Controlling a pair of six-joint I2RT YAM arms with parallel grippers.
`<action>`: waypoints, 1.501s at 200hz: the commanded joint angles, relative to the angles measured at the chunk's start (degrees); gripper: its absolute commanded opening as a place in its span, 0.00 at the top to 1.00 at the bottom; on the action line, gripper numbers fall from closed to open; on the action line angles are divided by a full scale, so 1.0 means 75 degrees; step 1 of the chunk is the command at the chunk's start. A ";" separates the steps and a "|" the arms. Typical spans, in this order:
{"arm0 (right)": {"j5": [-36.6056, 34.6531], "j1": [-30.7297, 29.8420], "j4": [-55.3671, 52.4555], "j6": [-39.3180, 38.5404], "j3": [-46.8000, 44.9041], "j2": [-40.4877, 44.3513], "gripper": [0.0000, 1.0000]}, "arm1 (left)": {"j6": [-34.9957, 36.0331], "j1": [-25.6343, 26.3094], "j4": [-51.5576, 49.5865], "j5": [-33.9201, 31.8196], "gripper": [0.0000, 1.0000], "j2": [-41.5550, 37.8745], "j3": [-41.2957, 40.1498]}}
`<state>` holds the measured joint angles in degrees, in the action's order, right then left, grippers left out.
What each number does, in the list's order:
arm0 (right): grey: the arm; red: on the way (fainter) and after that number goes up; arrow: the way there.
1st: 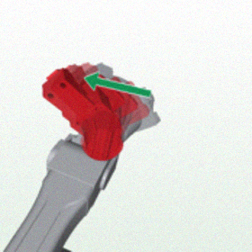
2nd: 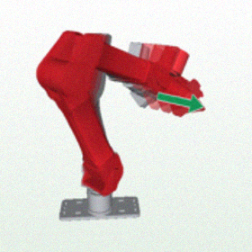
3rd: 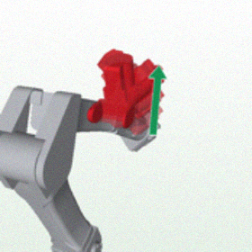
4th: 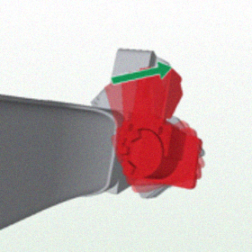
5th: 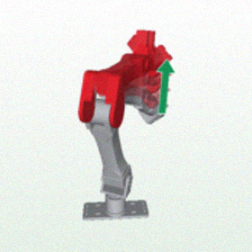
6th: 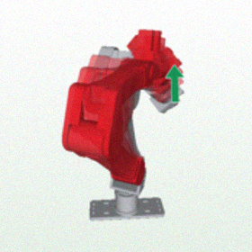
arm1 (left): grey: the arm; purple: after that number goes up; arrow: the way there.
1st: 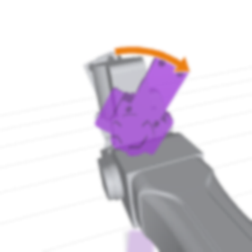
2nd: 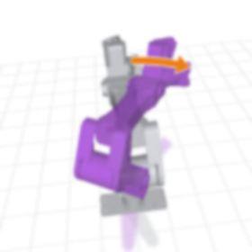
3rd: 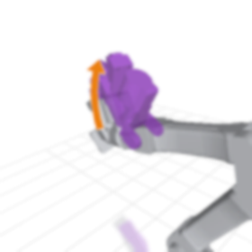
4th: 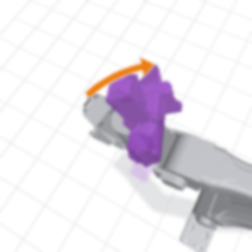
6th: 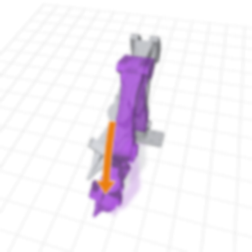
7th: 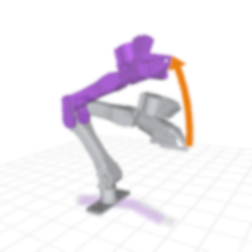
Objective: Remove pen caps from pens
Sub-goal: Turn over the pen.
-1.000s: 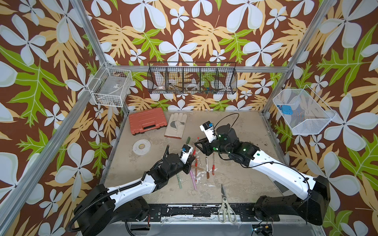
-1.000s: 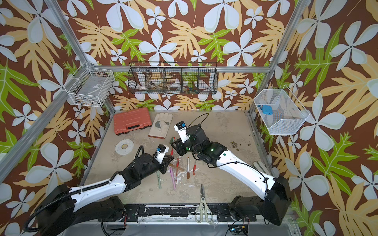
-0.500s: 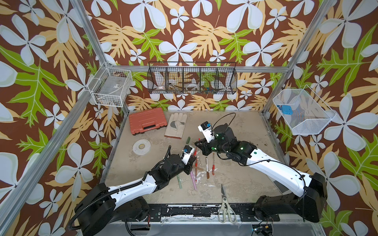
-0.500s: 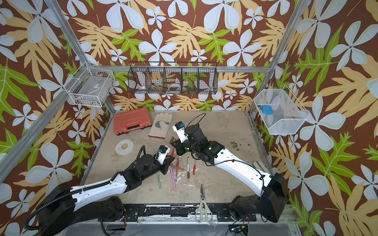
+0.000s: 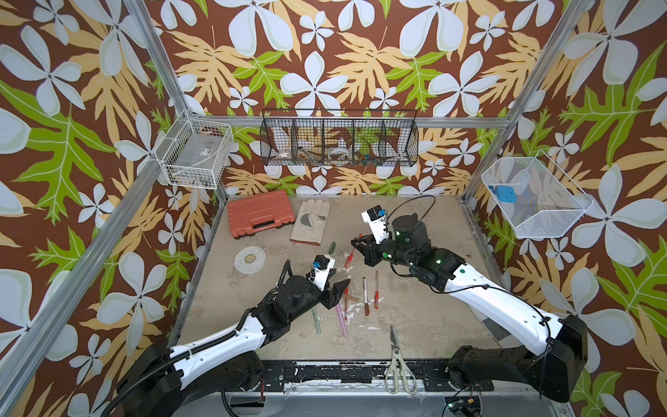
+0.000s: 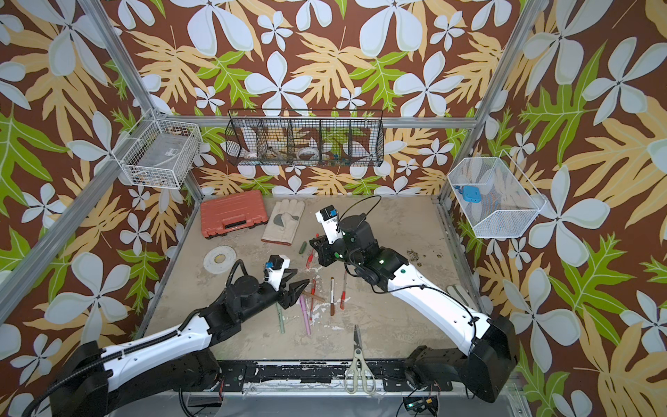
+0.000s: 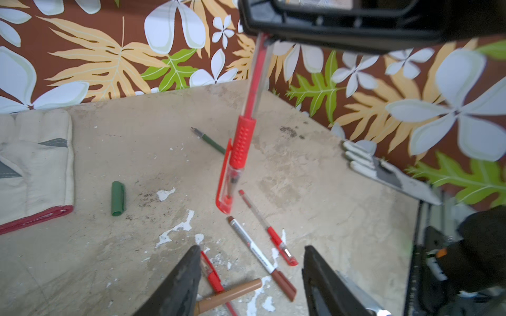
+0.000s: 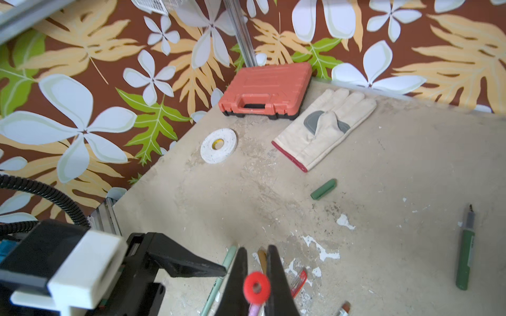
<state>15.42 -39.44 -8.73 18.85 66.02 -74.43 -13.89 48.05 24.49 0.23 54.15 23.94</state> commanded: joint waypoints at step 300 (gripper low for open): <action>0.0793 0.0156 0.9209 -0.0347 -0.2707 0.0526 1.00 | -1.1211 -0.2622 0.6742 0.3067 0.52 0.2162 0.1026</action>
<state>20.95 -37.91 56.75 16.23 45.76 -70.41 -94.21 28.29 70.65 22.76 69.60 31.11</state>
